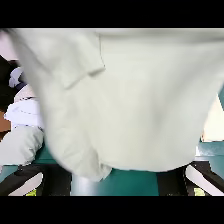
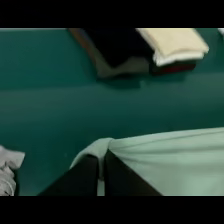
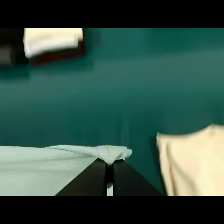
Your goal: Fold the shirts.
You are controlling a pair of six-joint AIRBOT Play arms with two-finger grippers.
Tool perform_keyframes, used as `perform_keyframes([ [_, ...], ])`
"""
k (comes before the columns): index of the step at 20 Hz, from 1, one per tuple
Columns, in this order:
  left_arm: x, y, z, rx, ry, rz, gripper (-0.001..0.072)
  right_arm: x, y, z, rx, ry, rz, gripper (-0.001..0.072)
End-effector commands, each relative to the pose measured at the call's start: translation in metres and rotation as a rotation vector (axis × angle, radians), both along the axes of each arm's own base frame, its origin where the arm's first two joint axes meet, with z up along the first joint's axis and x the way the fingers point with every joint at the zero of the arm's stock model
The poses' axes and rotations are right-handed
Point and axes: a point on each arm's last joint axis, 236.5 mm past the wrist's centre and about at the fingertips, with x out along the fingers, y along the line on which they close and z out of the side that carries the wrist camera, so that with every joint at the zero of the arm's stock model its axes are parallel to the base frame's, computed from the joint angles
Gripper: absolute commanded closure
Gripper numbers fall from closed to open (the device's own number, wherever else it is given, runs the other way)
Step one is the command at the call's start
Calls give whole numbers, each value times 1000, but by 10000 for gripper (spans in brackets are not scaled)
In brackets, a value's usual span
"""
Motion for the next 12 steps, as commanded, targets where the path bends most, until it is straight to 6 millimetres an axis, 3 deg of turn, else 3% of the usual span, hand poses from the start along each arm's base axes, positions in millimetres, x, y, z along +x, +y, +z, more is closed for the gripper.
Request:
perform_keyframes([
  [1,47,-5,-168,12,395,-8,680,35,10,-143,18,350,65,695],
  [3,62,-6,-244,47,532,-33,680,50,23,-213,33,490,103,695],
  [5,74,-6,-292,80,600,-65,680,68,29,-259,59,561,102,695],
  [6,81,-6,-307,87,610,-72,680,78,32,-272,73,570,102,695],
  [8,96,-5,-317,91,580,-66,680,102,35,-281,80,562,97,696],
  [10,104,-4,-308,95,542,-59,680,117,35,-273,69,541,105,696],
  [12,94,-6,-301,100,590,-82,680,120,34,-261,58,527,113,695],
])
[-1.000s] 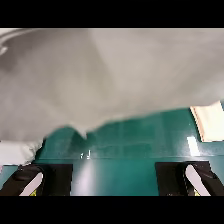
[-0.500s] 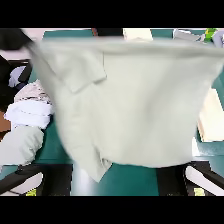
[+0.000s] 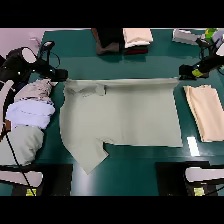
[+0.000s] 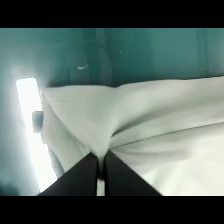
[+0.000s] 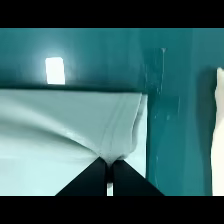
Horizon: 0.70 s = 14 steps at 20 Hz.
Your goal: Fold the shirts.
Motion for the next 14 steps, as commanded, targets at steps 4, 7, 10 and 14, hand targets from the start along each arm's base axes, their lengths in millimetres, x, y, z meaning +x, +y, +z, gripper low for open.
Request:
perform_keyframes([
  [4,-45,-3,-29,5,222,-57,680,-24,-2,-22,-36,72,15,695],
  [7,-68,-4,-62,-5,307,-46,680,-56,-2,-60,-41,147,10,695],
  [10,-79,-11,-86,-46,339,-23,680,-78,5,-93,-18,204,4,693],
  [14,-83,-13,-88,-54,351,-18,618,-76,24,-98,70,191,-15,569],
])
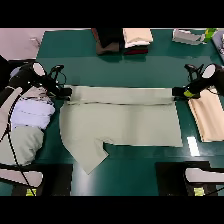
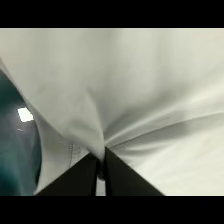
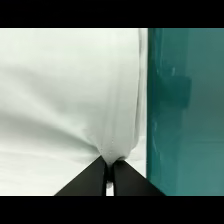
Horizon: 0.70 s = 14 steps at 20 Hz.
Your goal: Fold the shirts.
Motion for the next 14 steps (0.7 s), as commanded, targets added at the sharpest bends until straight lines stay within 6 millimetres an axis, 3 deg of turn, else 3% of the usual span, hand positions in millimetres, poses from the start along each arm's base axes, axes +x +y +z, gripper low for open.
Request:
perform_keyframes([
  [1,-8,-3,-4,-15,29,27,338,2,14,-2,62,-18,-22,450],
  [2,-9,-1,0,-8,31,37,256,4,14,5,60,-21,-16,437],
  [5,-18,13,30,50,-6,37,255,-6,7,27,27,7,12,371],
  [7,-35,18,56,64,-51,37,255,-30,-10,36,-61,20,27,370],
  [9,-65,19,68,57,-75,49,256,-65,-18,32,-90,57,17,342],
  [11,-101,20,65,49,-70,73,256,-111,-19,16,-63,135,-20,131],
  [14,-144,19,51,29,-53,104,256,-177,-22,-13,-32,252,-88,119],
])
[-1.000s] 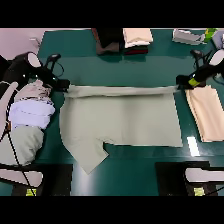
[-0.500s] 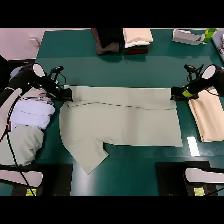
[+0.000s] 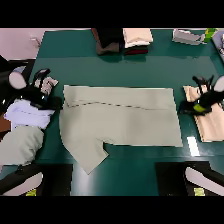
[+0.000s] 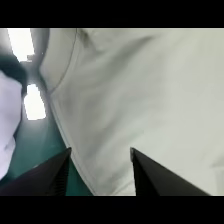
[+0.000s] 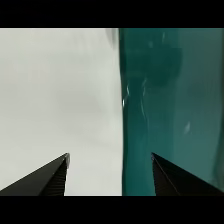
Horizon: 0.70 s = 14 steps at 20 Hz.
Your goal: Fold the shirts.
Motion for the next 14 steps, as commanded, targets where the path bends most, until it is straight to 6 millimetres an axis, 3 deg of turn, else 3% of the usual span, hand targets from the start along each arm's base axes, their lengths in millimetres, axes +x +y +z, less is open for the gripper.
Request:
perform_keyframes([
  [1,-46,-1,-12,-22,9,29,256,-74,-1,-29,21,128,-74,120],
  [3,-57,-2,-17,-28,27,29,256,-97,9,-41,67,159,-115,123],
  [9,-54,-3,-17,-31,9,32,256,-108,41,-58,152,162,-119,167],
  [11,-54,-3,-17,-31,10,31,256,-104,47,-58,143,146,-93,265],
  [12,-55,-3,-18,-30,13,30,256,-103,50,-59,139,142,-69,272],
  [13,-57,-3,-18,-29,21,24,344,-102,53,-59,136,142,-48,303],
  [14,-59,-3,-18,-26,28,8,403,-103,55,-59,132,145,-30,527],
])
